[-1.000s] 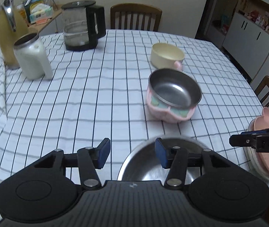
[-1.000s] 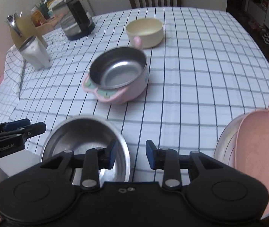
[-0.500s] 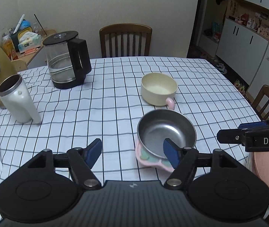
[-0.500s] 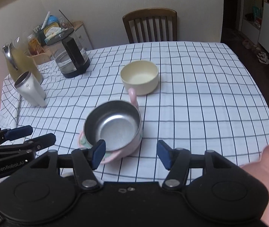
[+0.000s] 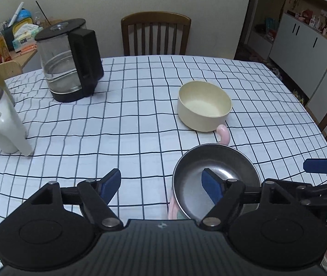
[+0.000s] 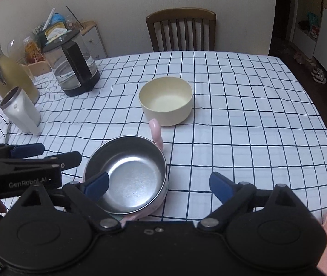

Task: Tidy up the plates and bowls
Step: 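Move both grippers to the pink-handled steel pot and close on its rim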

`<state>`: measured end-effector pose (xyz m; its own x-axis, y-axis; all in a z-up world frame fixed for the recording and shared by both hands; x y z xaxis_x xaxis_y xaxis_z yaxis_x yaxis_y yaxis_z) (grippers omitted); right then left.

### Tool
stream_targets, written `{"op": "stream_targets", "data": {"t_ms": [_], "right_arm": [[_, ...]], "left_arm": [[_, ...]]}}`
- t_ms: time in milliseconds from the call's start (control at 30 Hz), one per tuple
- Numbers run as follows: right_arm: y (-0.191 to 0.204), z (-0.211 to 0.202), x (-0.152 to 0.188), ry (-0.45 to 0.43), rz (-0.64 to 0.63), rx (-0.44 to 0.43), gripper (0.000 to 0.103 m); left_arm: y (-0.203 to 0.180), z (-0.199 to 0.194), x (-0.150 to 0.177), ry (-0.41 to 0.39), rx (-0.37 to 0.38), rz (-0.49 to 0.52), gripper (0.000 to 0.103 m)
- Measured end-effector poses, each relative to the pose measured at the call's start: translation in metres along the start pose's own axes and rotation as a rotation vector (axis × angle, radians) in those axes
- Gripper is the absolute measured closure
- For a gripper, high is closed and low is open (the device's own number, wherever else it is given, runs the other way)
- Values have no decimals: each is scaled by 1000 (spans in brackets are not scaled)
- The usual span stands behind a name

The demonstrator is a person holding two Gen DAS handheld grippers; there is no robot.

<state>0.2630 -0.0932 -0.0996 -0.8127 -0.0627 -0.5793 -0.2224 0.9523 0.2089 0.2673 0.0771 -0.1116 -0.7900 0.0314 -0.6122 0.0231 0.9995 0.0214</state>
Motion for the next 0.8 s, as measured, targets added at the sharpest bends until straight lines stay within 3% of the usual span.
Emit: {"op": "stream_targets", "data": {"t_ms": [167,500,633,800], "right_arm": [[-4,21,1,43,-1,8,10],[-5,48,0,114,-15,20,26],[-5,55,1,136,-14,17,34],[-5,57,0,145,-18,9,50]], "left_arm": [[-5,22,-1,44,13,18,26],[-6,47,0,104,-8,19,28],[-6,54,0,137,2,-1,53],[-9,55,2,156,-1,-1,73]]}}
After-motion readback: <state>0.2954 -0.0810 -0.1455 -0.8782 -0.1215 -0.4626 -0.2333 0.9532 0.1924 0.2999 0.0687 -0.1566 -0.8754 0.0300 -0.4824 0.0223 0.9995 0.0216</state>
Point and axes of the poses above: each gripper's, at about its wrist camera, not at the fingertips, and z roughly the way its jaws point, y to its left, x to its underside, the point moved 3 cm from there along z, roughly the way its jaws point, and after that the axes turned 6 degrees about z, right-handed, at the moved point
